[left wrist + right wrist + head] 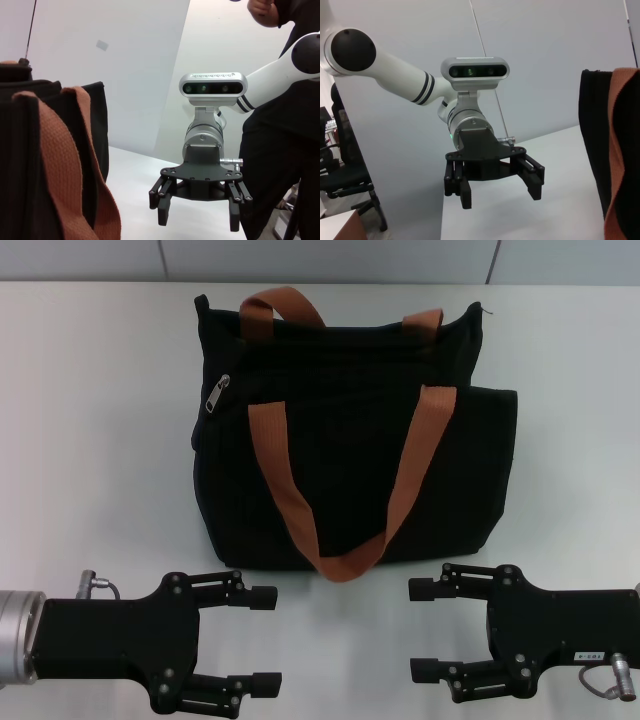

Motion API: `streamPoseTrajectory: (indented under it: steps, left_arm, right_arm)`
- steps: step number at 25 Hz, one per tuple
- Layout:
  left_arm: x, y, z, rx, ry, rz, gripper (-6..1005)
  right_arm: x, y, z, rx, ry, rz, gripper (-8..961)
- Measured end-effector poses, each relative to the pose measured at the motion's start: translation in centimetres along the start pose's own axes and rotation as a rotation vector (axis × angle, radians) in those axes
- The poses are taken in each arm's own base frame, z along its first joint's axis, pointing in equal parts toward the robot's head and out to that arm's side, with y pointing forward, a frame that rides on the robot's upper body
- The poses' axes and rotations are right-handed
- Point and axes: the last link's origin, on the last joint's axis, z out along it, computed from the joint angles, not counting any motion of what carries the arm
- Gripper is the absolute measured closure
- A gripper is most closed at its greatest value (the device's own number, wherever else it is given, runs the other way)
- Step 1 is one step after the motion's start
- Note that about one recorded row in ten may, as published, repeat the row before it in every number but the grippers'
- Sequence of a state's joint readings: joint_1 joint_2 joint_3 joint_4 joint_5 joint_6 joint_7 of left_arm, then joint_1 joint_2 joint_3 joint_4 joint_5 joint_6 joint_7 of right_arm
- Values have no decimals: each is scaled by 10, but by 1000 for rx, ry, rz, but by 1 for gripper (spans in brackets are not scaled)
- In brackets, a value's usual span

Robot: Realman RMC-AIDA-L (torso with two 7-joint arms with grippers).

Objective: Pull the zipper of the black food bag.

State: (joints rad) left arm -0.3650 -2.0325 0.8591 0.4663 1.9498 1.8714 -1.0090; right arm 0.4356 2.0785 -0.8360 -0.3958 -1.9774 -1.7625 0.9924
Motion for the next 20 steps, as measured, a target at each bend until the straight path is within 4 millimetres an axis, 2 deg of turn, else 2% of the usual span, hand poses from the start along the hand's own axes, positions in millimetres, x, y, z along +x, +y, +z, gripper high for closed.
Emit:
streamPoseTrajectory:
  steps: [13, 20]
  left_arm:
    - [2, 2, 0, -9, 12, -2, 188]
    - [21, -2, -1, 5, 142, 33, 190]
  right_arm:
    - [0, 0, 0, -1, 1, 0, 151]
    - [0, -1, -1, 5, 3, 4, 150]
